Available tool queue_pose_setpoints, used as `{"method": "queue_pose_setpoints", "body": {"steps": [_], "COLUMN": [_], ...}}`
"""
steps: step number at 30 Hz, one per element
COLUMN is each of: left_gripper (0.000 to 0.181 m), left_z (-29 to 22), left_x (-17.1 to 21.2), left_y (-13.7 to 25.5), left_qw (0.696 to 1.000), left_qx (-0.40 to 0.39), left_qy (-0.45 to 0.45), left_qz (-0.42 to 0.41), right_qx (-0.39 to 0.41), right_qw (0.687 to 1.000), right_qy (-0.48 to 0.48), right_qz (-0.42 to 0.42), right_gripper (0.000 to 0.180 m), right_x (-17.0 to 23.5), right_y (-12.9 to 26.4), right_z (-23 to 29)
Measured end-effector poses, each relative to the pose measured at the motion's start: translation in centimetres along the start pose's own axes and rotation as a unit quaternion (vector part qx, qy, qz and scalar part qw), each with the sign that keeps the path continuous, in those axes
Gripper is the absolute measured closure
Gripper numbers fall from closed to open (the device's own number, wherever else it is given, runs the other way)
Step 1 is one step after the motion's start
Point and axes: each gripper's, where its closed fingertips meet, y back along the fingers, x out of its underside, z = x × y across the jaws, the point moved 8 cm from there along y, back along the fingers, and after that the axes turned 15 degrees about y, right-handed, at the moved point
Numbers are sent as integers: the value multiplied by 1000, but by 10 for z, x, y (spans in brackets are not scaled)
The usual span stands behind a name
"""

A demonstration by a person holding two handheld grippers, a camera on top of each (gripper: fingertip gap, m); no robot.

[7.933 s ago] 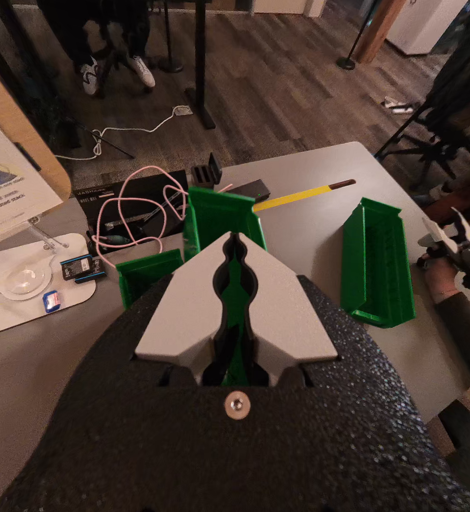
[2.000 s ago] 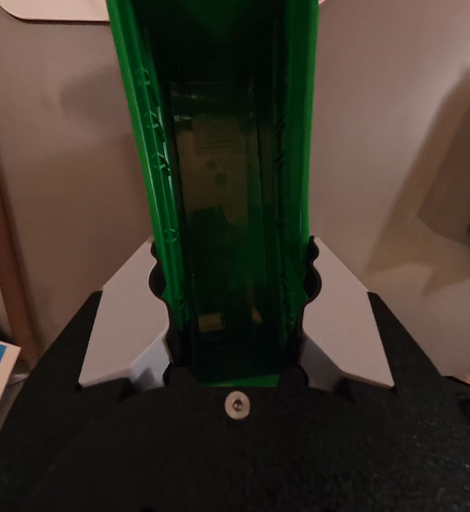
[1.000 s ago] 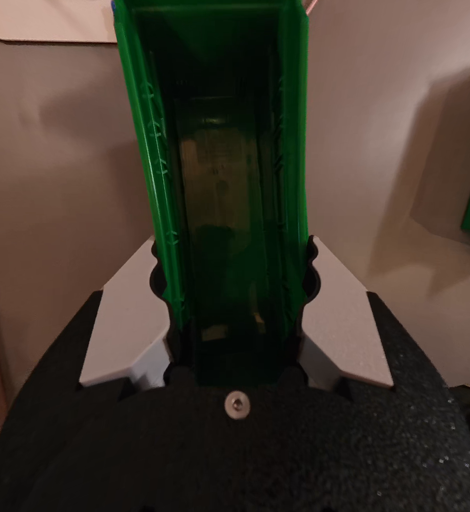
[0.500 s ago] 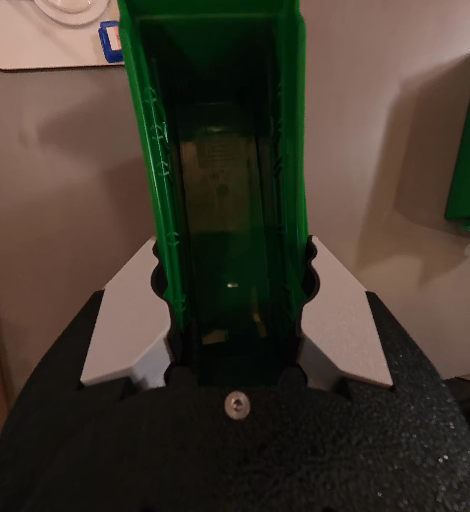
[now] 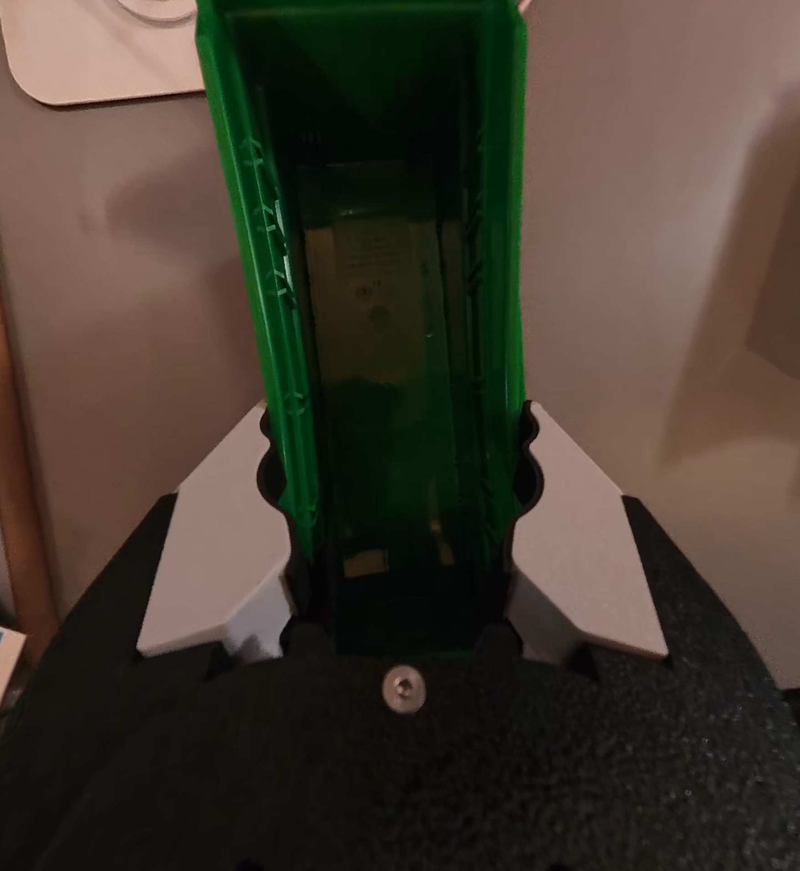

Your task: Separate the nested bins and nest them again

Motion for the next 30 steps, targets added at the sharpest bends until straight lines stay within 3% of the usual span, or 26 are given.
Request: {"method": "queue_pose_setpoints", "body": {"steps": [6, 8, 11, 15, 19, 24, 27, 30], "left_gripper": [82, 81, 81, 80, 80, 80, 81, 81], "left_z": [-8, -9, -12, -14, -12, -12, -10, -8], "left_x": [1, 0, 2, 10, 20, 29, 32, 33], "left_y": [1, 2, 5, 13, 19, 18, 18, 20], "left_qw": [998, 998, 996, 991, 988, 984, 983, 982], "left_qx": [65, 62, 76, 97, 107, 111, 117, 124], "left_qy": [0, -25, -52, -88, -106, -122, -125, -130], "left_qz": [9, 4, 16, 30, 42, 62, 61, 56], "right_qx": [-1, -13, -114, -336, -466, -480, -443, -426], "right_qw": [999, 993, 965, 887, 789, 684, 639, 620], "right_qy": [44, 93, 122, 129, 277, 463, 532, 569], "right_qz": [-17, -78, -201, -290, -289, -296, -335, -334], "right_gripper": [72, 74, 80, 91, 106, 117, 130, 136], "right_x": [-14, -54, -136, -196, -193, -161, -146, -139], "right_y": [6, 20, 61, 120, 131, 117, 116, 114], "right_z": [8, 32, 113, 271, 430, 570, 608, 625]}}
